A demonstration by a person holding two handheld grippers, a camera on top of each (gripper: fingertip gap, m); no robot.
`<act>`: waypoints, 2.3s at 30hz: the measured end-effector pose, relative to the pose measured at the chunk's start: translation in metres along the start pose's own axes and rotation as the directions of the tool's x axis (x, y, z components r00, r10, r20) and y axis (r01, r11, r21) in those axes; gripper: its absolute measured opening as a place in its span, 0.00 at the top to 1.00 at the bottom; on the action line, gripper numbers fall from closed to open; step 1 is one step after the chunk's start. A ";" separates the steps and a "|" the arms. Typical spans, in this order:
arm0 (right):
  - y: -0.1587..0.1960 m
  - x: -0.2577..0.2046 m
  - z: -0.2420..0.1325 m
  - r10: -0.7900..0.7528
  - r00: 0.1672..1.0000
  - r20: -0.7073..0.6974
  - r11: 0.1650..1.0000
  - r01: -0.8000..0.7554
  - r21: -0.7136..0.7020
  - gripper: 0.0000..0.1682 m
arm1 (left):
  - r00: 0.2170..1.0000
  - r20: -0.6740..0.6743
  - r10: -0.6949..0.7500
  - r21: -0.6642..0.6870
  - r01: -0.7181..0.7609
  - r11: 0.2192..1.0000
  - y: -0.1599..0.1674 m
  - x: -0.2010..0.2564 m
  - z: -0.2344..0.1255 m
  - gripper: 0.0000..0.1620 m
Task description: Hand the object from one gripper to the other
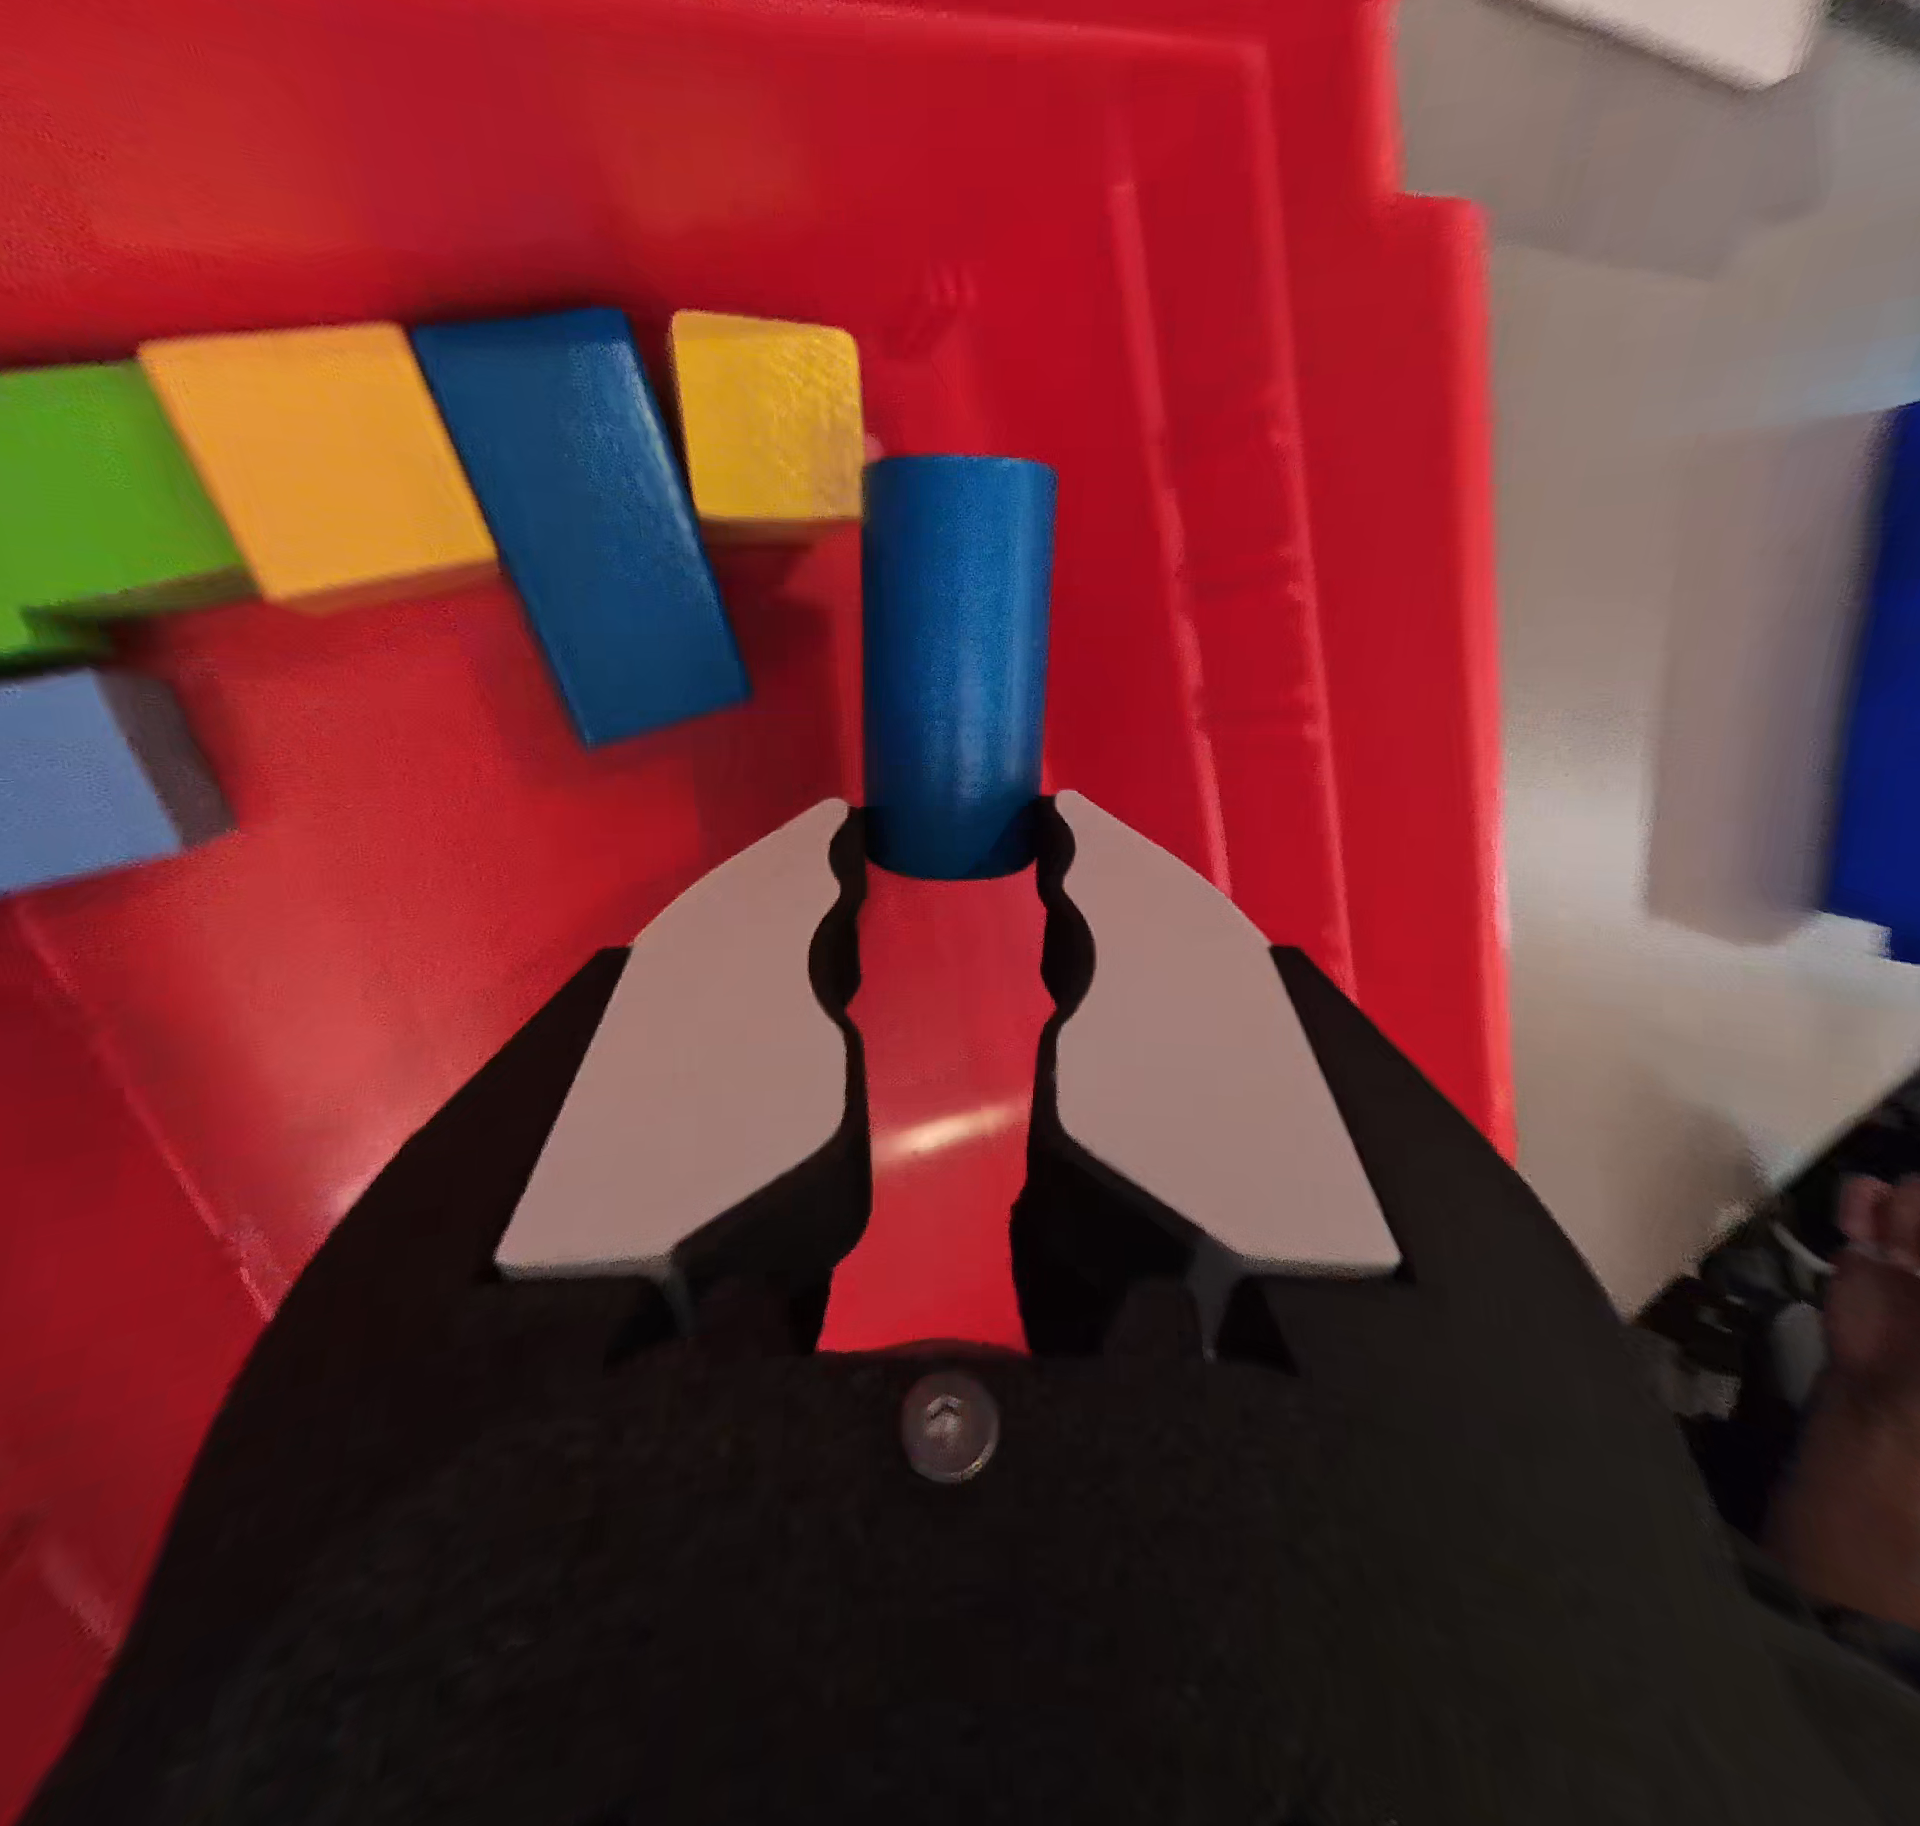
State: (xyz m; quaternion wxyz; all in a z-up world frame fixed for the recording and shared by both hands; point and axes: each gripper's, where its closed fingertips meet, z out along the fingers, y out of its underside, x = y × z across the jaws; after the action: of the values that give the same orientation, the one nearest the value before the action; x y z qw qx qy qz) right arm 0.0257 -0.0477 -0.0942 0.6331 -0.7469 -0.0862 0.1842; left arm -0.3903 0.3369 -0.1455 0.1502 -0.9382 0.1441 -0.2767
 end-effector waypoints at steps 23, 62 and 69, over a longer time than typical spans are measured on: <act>-0.134 -0.118 0.148 0.216 0.700 0.681 0.971 -0.228 -0.074 0.64 | 0.320 -0.589 0.742 0.695 -0.268 0.667 0.127 0.364 -0.082 0.81; -0.041 0.208 0.086 -0.310 0.928 0.206 0.586 0.357 -0.727 0.81 | 0.571 -0.555 0.605 0.499 -0.353 0.791 0.277 0.308 -0.025 0.57; 0.019 0.194 0.099 -0.137 0.880 0.454 0.344 0.472 -0.812 0.81 | 0.591 -0.530 0.608 0.484 -0.378 0.789 0.277 0.301 -0.010 0.59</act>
State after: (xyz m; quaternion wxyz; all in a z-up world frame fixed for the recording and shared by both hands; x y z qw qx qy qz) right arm 0.1634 0.1091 -0.1574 0.1274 -0.8986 -0.4084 0.0976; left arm -0.2058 -0.0240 -0.0942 0.3107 -0.6598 0.3983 -0.5563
